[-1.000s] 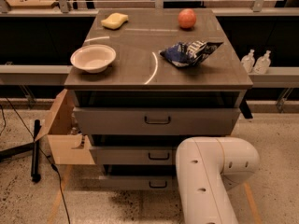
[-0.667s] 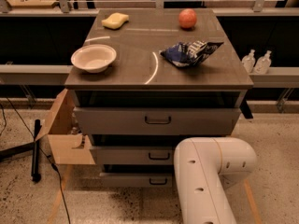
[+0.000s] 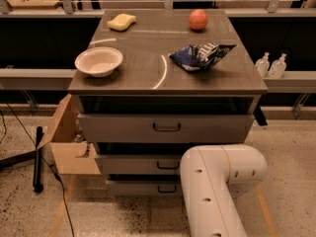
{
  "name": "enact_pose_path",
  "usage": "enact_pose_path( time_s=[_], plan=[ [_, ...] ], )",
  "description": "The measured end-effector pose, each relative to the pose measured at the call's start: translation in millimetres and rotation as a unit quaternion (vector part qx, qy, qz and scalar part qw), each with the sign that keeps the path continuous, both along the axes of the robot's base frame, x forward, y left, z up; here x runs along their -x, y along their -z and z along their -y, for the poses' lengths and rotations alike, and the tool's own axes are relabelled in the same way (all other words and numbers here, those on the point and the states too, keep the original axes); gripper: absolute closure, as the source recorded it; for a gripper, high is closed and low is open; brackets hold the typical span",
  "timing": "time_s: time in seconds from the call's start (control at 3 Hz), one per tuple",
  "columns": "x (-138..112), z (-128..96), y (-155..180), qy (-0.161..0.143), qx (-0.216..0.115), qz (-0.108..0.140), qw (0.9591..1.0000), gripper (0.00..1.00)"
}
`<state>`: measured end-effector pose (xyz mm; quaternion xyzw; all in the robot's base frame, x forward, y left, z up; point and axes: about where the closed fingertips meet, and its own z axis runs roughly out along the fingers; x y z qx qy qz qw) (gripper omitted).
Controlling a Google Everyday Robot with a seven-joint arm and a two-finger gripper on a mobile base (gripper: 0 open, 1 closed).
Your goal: Close bottom drawer
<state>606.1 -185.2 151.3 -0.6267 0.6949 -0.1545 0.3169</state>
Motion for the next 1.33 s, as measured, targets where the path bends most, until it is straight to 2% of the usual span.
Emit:
enact_pose_path(
  time_s=[0.33,0.67,1.0,1.33],
  plan=[
    [-3.5,2.3,-1.7,-0.003,0.008,0.004,1.0000,1.00],
    [4.8,3.1,-7.6,-0.014,-0.004,-0.007,0.9999,1.00],
    [40.7,10.4,-34.4,-0.019,-0.049,-0.046,0.9976,1.00],
    [74.4,13.4,-71.7,-0.022,-0.080,-0.067,0.9943,1.00]
  ],
)
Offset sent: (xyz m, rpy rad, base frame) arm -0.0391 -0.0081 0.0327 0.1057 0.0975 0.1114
